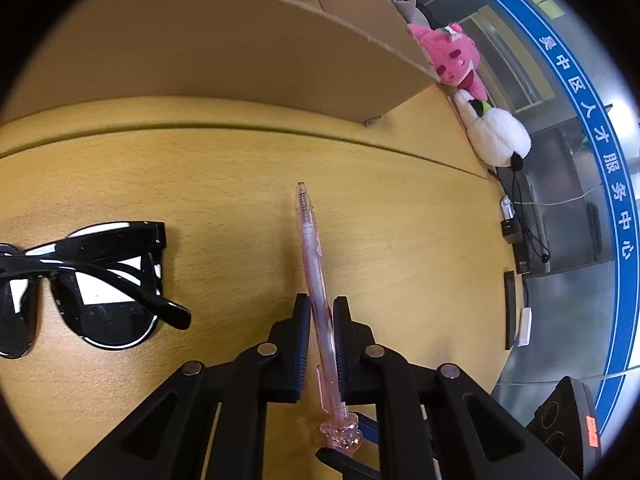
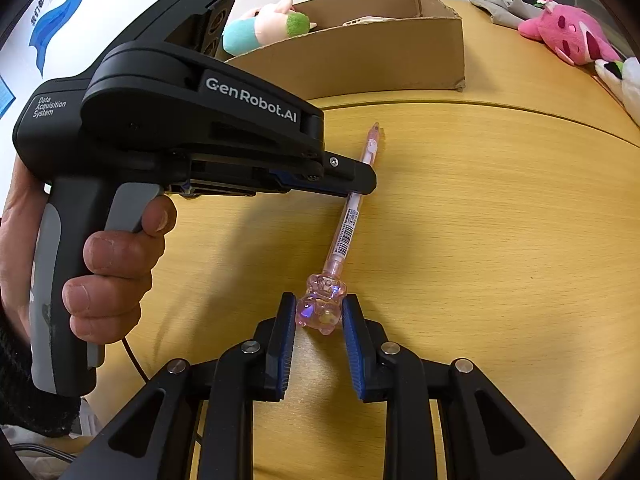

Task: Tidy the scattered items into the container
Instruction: 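Lift the pink pen with the right gripper and carry it over the box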

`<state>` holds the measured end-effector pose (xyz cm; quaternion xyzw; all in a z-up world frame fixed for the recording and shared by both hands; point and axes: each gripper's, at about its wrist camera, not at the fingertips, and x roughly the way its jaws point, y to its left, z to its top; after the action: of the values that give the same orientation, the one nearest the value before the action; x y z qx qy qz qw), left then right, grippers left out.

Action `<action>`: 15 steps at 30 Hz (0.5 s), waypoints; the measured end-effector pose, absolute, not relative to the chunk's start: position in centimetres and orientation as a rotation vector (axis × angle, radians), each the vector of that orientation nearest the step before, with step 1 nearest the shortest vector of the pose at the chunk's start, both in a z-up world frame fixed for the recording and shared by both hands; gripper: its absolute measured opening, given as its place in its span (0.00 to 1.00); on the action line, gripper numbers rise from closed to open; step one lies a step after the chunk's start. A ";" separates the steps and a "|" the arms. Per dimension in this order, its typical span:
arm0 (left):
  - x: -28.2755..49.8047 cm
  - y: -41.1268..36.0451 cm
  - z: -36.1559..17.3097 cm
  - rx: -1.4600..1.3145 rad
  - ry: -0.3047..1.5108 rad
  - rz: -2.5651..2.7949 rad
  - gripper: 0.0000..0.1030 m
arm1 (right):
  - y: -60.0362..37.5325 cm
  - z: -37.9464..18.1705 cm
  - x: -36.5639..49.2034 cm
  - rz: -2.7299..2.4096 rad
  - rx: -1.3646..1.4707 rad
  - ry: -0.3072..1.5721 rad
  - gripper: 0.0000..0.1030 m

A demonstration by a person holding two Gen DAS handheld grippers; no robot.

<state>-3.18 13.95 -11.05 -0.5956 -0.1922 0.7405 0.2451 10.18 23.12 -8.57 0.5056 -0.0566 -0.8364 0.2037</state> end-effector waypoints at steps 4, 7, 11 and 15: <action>-3.1 13.3 -8.9 -1.569 -0.523 2.058 0.09 | 22.3 -7.5 10.0 -2.337 1.373 -0.138 0.25; -3.3 12.5 -7.2 -1.522 -0.530 2.088 0.08 | 21.5 -6.4 9.5 -2.343 1.334 -0.119 0.25; -4.0 10.5 -4.0 -1.444 -0.526 2.159 0.09 | 19.8 -4.1 8.5 -2.348 1.262 -0.073 0.24; -5.3 7.5 -0.8 -1.369 -0.544 2.228 0.09 | 18.1 -1.5 7.2 -2.337 1.176 -0.038 0.24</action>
<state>-5.29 7.53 -0.82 -0.4984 -0.1982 0.8112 0.2330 7.19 18.15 -1.48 0.4339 -0.0141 -0.8626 0.2598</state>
